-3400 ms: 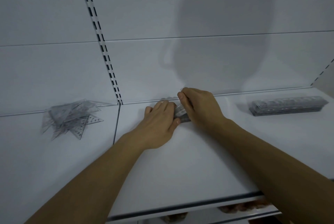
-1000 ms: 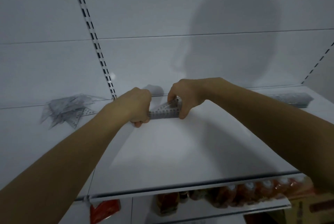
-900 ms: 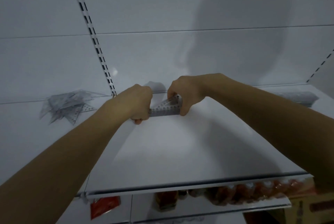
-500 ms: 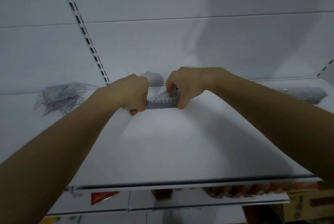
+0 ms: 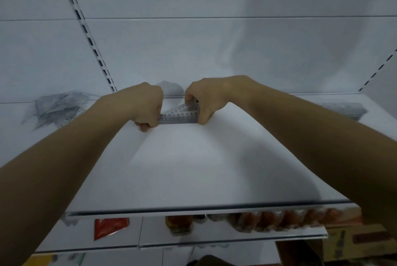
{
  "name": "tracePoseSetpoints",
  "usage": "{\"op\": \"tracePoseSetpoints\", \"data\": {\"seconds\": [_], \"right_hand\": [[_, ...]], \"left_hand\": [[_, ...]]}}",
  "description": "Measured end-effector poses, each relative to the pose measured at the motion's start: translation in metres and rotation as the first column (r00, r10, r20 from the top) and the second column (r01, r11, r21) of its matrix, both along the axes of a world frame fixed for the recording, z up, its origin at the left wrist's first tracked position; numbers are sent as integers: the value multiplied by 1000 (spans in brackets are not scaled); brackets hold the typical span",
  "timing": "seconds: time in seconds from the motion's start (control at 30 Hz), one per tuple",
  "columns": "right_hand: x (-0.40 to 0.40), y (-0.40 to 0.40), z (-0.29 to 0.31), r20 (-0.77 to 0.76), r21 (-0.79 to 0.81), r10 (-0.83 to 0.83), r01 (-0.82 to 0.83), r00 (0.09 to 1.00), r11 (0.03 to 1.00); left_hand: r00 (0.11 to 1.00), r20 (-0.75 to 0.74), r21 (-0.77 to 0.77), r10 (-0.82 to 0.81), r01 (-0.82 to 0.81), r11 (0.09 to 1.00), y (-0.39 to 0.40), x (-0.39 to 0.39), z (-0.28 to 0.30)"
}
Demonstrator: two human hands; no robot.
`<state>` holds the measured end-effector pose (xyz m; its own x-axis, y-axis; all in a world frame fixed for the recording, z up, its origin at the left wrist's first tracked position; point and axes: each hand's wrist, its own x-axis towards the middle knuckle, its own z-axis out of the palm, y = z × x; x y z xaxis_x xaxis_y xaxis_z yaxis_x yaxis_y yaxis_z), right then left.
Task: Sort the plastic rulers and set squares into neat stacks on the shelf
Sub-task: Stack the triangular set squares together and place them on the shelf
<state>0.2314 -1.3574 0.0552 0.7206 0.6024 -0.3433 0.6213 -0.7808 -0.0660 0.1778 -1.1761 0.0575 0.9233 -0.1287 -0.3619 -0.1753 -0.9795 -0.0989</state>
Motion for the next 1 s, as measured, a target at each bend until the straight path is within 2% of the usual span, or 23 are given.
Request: {"op": "tracePoseSetpoints", "data": {"seconds": [0.1, 0.3, 0.37, 0.47, 0.7, 0.9, 1.0], "right_hand": [[0, -6, -1, -24, 33, 26, -25, 999, 999], [-1, -25, -1, -54, 136, 37, -29, 998, 990], [-2, -31, 9, -9, 182, 24, -22, 1000, 983], [-6, -26, 29, 60, 284, 26, -42, 998, 958], [-13, 53, 35, 43, 197, 135, -141, 990, 970], [-17, 144, 27, 20, 214, 172, -172, 985, 962], [-24, 184, 19, 40, 238, 151, -156, 988, 959]], "left_hand": [[1000, 30, -3, -8, 8, 1000, 6, -3, -3], [986, 166, -146, 10, 14, 989, 33, -21, -9], [979, 204, -158, 8, 25, 987, 48, -31, -9], [941, 337, -183, 17, 48, 982, 81, -43, -7], [926, 354, -199, 134, -65, 978, 162, -60, -1], [948, 310, -136, 69, -27, 990, 242, -62, 3], [945, 321, -179, 59, -1, 984, 274, -58, -1]]}}
